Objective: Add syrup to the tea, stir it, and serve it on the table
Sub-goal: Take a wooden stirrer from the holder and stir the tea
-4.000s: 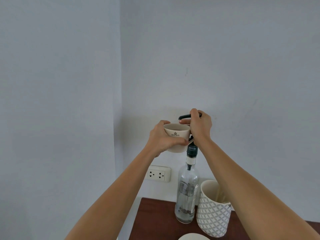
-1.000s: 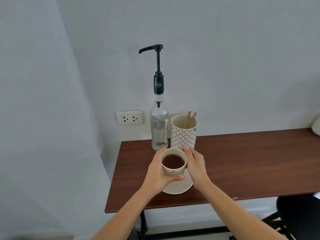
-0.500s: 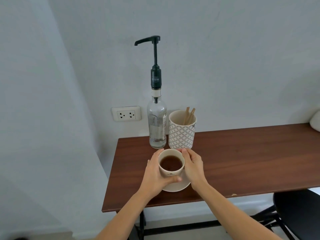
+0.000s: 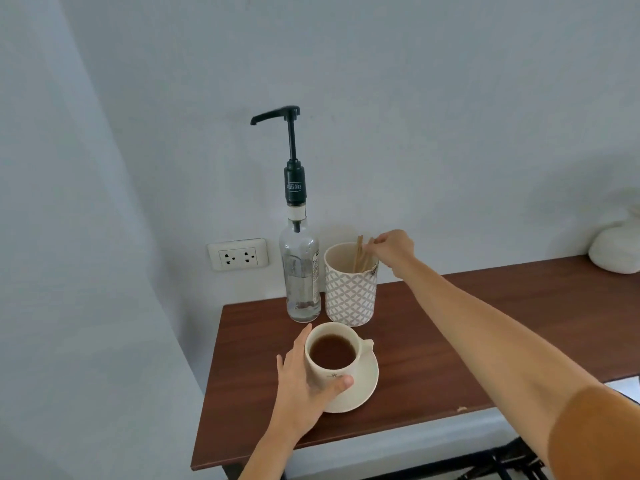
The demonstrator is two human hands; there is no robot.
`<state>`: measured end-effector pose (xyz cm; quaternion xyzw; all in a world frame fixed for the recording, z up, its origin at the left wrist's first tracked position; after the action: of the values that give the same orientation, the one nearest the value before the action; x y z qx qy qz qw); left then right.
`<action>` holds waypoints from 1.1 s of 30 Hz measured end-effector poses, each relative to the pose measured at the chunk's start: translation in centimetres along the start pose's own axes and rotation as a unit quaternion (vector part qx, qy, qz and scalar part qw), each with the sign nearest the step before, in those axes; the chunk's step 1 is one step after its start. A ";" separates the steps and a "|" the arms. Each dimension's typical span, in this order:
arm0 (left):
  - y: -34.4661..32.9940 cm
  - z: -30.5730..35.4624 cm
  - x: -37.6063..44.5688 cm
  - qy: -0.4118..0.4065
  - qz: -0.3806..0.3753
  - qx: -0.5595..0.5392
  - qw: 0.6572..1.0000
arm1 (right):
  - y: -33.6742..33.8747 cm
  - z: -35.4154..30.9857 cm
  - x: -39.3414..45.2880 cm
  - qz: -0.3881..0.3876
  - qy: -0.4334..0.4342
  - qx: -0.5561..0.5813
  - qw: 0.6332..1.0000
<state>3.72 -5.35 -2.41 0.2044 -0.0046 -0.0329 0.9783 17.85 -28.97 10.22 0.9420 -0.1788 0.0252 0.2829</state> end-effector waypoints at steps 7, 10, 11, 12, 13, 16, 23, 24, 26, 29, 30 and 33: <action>0.1 0.0 -0.1 -0.009 0.012 -0.003 1.000 | 0.6 -2.5 -0.5 0.082 0.195 -0.070 0.975; 0.1 0.2 -0.1 -0.004 0.009 -0.002 1.000 | -0.7 -2.8 -0.9 -0.016 0.234 -0.158 0.959; 0.2 0.2 -0.1 -0.004 0.009 -0.002 1.000 | -1.0 -2.7 -1.2 -0.051 0.237 -0.183 0.953; 0.2 0.3 -0.1 -0.005 0.009 -0.002 1.000 | -1.2 -2.8 -1.6 -0.076 0.240 -0.199 0.947; 0.2 0.2 -0.1 -0.005 0.009 -0.002 1.000 | -1.1 -3.2 -2.1 -0.084 0.249 -0.202 0.943; 0.2 0.0 -0.1 -0.007 0.008 -0.005 1.000 | 1.6 -6.4 -4.5 0.027 0.334 -0.137 0.932; 0.0 -0.3 0.3 -0.004 0.001 0.004 1.000 | 5.2 -7.8 -15.5 0.112 0.449 0.040 0.885; 0.1 -0.4 0.3 -0.003 0.001 0.003 1.000 | 3.5 -6.8 -16.8 0.057 0.453 0.012 0.890; 0.2 -0.5 0.3 -0.002 0.000 0.009 1.000 | 0.6 -4.8 -18.3 -0.016 0.444 -0.030 0.895; 0.2 -0.5 0.3 -0.003 0.001 0.015 1.000 | -2.3 -3.3 -18.2 -0.069 0.414 -0.018 0.908; 0.2 -0.4 0.3 -0.003 0.001 0.020 1.000 | -2.9 -3.3 -17.9 -0.077 0.405 0.000 0.911; 0.2 -0.3 0.3 -0.005 -0.002 0.026 1.000 | -3.6 -4.2 -16.6 -0.072 0.413 0.015 0.908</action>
<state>4.06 -5.06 -2.63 0.2300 -0.0103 -0.0356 0.9725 3.82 -18.55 9.39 0.8615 0.0229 0.3947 0.3185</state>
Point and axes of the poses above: each hand's wrist, its own x-axis towards the middle knuckle, its own y-axis out of the back of the hand, z = x × y, the point moved 5 cm from there along x, towards the middle knuckle, and after that the axes turned 13 degrees about y, right-handed, at the moved point
